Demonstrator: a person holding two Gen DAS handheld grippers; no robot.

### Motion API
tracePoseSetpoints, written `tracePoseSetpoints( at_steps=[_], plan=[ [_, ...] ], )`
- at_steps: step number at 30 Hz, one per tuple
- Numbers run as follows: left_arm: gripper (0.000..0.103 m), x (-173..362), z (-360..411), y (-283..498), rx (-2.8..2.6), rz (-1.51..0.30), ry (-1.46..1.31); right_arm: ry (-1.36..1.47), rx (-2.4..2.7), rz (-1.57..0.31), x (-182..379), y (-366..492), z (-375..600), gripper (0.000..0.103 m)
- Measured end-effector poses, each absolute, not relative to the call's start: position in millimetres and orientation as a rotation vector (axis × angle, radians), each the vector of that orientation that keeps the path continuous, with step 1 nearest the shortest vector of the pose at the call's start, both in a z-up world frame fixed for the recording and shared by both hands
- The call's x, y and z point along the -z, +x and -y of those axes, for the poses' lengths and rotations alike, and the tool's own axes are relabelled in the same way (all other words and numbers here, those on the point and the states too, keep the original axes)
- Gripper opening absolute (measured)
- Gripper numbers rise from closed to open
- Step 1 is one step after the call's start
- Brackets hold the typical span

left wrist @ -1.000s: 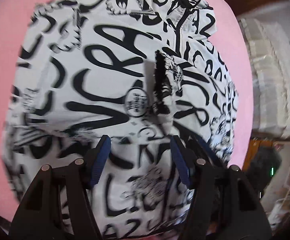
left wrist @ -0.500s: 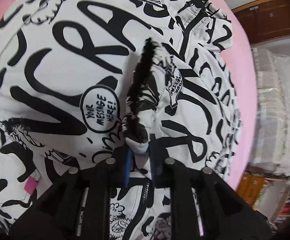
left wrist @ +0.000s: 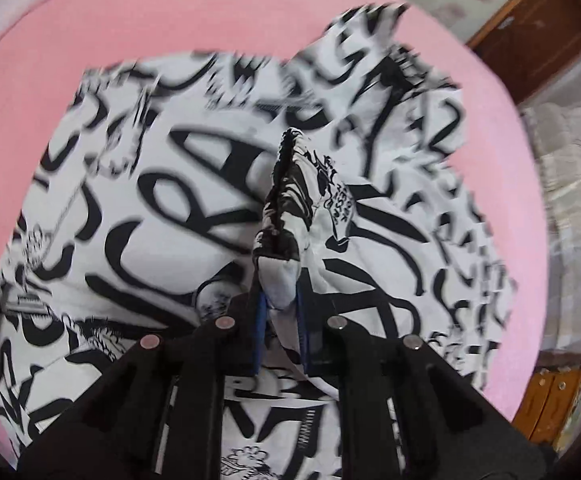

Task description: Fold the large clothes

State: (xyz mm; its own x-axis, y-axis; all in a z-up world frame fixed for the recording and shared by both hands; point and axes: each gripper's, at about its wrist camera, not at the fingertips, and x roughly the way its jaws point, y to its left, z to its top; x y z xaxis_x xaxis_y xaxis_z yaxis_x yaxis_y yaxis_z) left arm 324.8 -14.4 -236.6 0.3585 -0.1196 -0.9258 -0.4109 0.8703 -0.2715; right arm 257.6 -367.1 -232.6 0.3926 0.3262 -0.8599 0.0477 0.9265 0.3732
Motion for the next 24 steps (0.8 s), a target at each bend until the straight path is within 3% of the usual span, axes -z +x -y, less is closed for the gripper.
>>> tracePoseSetpoints(
  at_steps=[3, 6, 16, 17, 24],
  plan=[
    [0.011, 258.5, 12.4, 319.2, -0.221, -1.243, -0.465, 0.366, -0.219, -1.169, 237.2, 264.3, 362.1, 0.023],
    [0.011, 272.5, 15.2, 315.0, -0.24, -1.254, -0.439, 0.393, -0.291, -1.173, 241.7, 280.3, 346.4, 0.014],
    [0.011, 295.2, 12.0, 319.8, -0.286, -1.293, -0.449, 0.117, -0.392, -1.296, 286.7, 341.5, 228.6, 0.009],
    [0.011, 297.3, 11.3, 320.5, -0.287, -1.299, -0.452, 0.122, -0.376, -1.319, 295.9, 344.4, 231.7, 0.002],
    [0.011, 298.4, 7.4, 315.9, -0.288, -1.301, -0.443, 0.178, -0.209, -1.287, 292.6, 334.1, 309.8, 0.001]
  ],
)
